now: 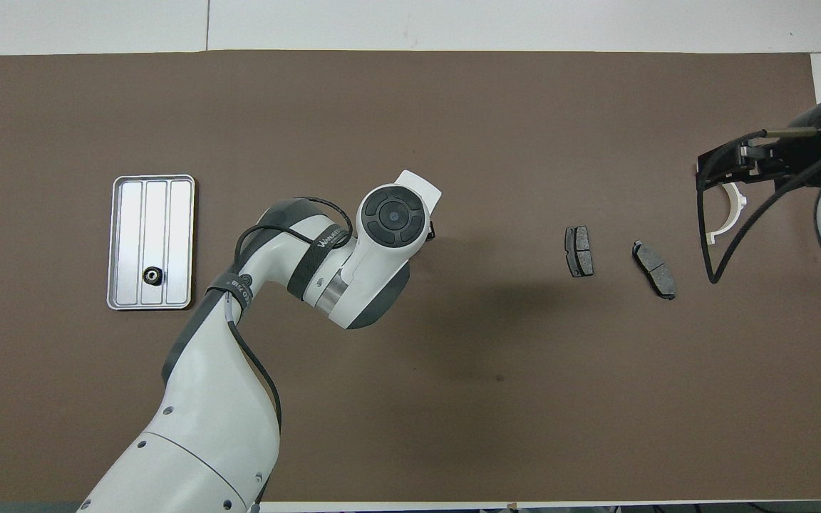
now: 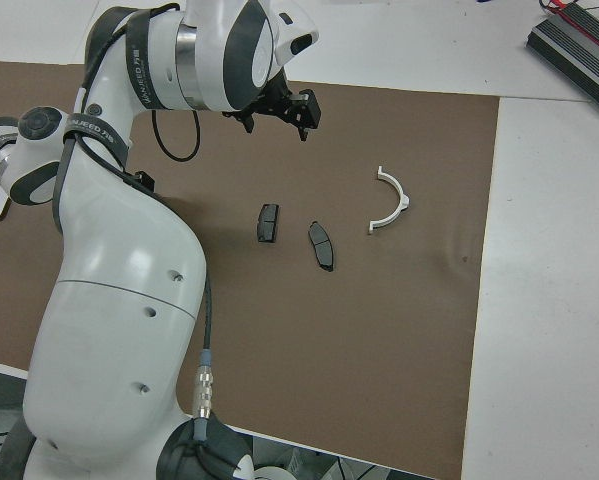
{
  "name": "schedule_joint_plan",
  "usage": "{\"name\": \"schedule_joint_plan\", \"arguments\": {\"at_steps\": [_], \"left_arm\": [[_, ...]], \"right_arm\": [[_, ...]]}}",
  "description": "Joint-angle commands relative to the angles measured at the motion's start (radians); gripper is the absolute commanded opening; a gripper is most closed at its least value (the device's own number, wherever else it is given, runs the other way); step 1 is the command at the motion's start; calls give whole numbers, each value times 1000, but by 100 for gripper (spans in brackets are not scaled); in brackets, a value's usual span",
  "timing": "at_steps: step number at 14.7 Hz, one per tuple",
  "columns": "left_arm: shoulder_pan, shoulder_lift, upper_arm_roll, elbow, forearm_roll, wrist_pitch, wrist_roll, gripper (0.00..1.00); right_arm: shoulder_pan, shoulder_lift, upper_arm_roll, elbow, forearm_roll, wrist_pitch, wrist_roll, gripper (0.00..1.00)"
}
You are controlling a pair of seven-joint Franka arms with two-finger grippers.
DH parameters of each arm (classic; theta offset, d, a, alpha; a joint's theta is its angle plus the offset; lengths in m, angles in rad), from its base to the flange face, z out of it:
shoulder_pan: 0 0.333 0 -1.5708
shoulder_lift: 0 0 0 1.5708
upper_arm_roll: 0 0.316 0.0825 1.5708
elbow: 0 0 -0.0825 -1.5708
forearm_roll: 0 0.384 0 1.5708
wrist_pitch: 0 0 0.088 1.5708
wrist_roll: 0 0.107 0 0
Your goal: Pick bearing gear from pile to tray
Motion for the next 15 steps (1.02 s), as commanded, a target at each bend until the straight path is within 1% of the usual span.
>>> {"name": "schedule_joint_plan", "arguments": {"at_steps": [1,3,4,5,6,7,8,11,13,14,15], "left_arm": [[-11,5,5,-4,12,7,-31,86],[-12,5,5,-6,12,1,-31,86],[-12,4,5,-7,12,0,-31,79],[-11,4,5,-6,12,3,-29,64],[-8,4,5,-6,12,6,-28,37],[-3,4,5,-3,14,7,-26,8],[4,4,5,3,12,7,-25,0],[26,4,5,22,14,-2,-17,0],[73,-8,5,25,17,-46,26,0],[113,-42,3,17,14,-89,102,0],[159,-74,0,14,12,-159,180,0]], "right_arm": [[-22,-72,7,-48,3,-32,-43,100],[-36,-93,7,-48,1,-66,-135,100],[-44,-105,7,-50,1,-86,-161,100],[-45,-113,8,-51,1,-106,-163,100],[-45,-115,8,-53,1,-118,-163,100],[-45,-118,8,-57,1,-124,-163,100],[-44,-124,8,-69,0,-142,-163,100],[-36,-131,11,-89,-3,-182,-165,100],[-33,-127,11,-86,-2,-164,-163,100],[-30,-124,11,-86,-3,-155,-163,100],[-28,-122,13,-86,-3,-150,-162,100]]}}
